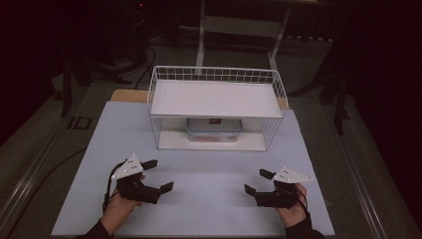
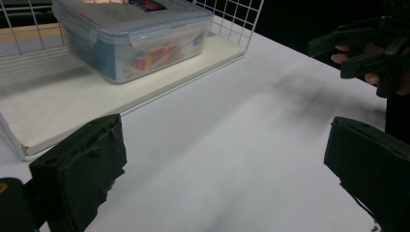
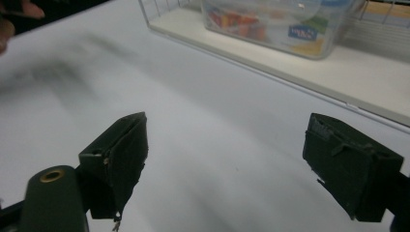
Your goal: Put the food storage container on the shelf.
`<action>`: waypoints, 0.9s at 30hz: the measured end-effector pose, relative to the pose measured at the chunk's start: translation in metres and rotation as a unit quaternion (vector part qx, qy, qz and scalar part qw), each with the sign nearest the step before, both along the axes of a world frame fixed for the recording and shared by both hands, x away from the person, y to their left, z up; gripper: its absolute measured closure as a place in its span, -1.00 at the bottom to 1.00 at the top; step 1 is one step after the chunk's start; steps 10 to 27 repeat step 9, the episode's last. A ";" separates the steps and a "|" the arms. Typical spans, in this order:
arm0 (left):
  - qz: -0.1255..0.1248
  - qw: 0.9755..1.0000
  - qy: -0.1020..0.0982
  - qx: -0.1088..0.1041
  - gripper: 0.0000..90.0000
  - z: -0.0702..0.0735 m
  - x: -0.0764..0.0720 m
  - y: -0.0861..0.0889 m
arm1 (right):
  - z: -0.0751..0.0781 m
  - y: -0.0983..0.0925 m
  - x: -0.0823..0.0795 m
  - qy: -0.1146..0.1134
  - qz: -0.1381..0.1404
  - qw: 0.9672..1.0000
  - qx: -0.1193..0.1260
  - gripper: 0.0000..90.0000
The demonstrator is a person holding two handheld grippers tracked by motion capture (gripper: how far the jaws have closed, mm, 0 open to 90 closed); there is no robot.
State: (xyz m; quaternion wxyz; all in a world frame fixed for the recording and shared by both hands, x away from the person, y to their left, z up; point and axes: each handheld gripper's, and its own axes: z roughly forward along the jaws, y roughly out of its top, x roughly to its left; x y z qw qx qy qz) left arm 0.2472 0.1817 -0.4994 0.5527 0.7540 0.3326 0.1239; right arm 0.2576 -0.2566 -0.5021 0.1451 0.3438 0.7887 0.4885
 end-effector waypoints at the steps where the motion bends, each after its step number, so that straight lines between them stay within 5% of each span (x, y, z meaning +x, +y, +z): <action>1: 0.002 1.000 -0.002 0.004 -0.97 -0.001 0.001 0.000 | -0.001 -0.001 0.000 0.001 0.000 1.000 -0.003 -0.64; 7: -0.002 1.000 0.005 0.021 -0.97 -0.007 0.004 -0.005 | -0.003 0.000 0.002 0.007 0.003 1.000 -0.005 -0.64; 27: -0.008 1.000 0.005 0.019 -0.97 -0.008 0.004 -0.007 | -0.003 0.000 0.002 0.006 0.005 1.000 -0.005 -0.64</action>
